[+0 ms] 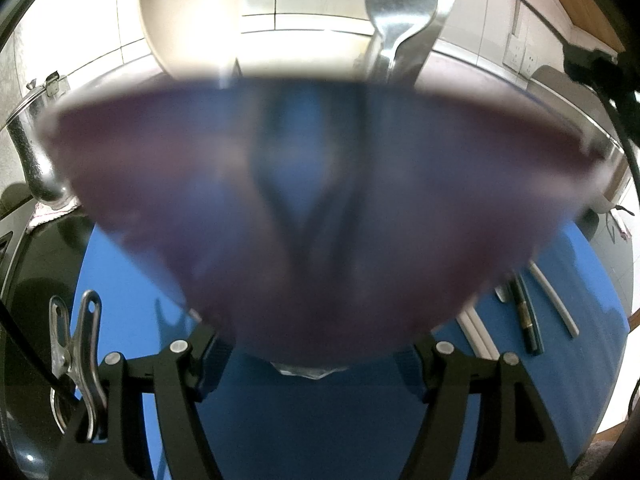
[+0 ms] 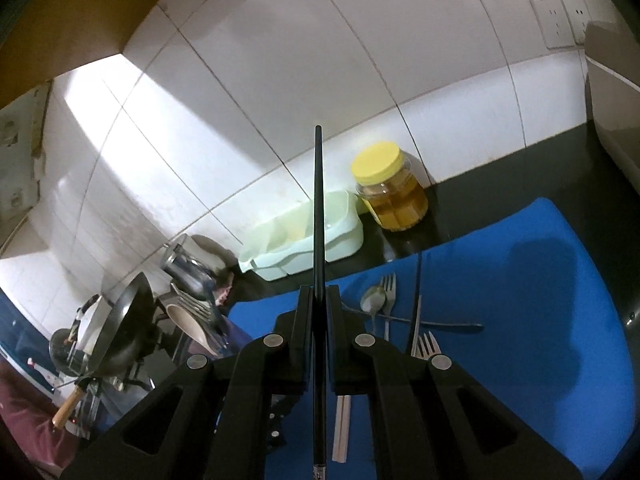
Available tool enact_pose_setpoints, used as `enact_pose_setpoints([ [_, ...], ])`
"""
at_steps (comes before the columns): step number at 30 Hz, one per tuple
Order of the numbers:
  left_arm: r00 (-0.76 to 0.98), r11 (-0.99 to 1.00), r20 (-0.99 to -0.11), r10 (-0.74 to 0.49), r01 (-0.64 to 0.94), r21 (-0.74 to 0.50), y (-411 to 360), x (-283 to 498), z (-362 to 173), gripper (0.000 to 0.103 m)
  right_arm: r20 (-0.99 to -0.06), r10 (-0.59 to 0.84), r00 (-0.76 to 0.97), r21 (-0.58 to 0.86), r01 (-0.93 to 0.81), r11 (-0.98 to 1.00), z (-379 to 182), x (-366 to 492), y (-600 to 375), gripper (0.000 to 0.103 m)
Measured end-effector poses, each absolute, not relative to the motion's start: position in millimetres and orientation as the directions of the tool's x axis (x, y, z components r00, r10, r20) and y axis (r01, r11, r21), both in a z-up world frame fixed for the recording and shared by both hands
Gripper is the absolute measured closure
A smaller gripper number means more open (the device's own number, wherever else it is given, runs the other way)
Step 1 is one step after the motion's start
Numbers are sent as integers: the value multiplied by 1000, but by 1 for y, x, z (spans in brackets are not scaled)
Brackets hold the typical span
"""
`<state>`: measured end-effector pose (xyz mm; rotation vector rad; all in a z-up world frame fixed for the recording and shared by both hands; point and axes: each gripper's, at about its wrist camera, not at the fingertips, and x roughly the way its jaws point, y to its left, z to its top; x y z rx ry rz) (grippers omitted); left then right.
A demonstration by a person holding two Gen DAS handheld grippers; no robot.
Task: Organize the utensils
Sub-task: 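Lower the black chopstick into the glass cup and open the right tool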
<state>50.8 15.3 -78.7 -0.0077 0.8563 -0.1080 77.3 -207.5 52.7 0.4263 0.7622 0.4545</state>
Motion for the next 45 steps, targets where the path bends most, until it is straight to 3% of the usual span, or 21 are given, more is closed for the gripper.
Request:
enact_pose_setpoints([
  [17,650,994,-754,-98,92,-50,16,50,-79,29,-466,598,652,462,-397,793,98,71,-166,96],
  [45,650,995,-754,-98,92,-50,15,50,-79,29,-382,693,611,423,-551,719,119,91,-102,96],
])
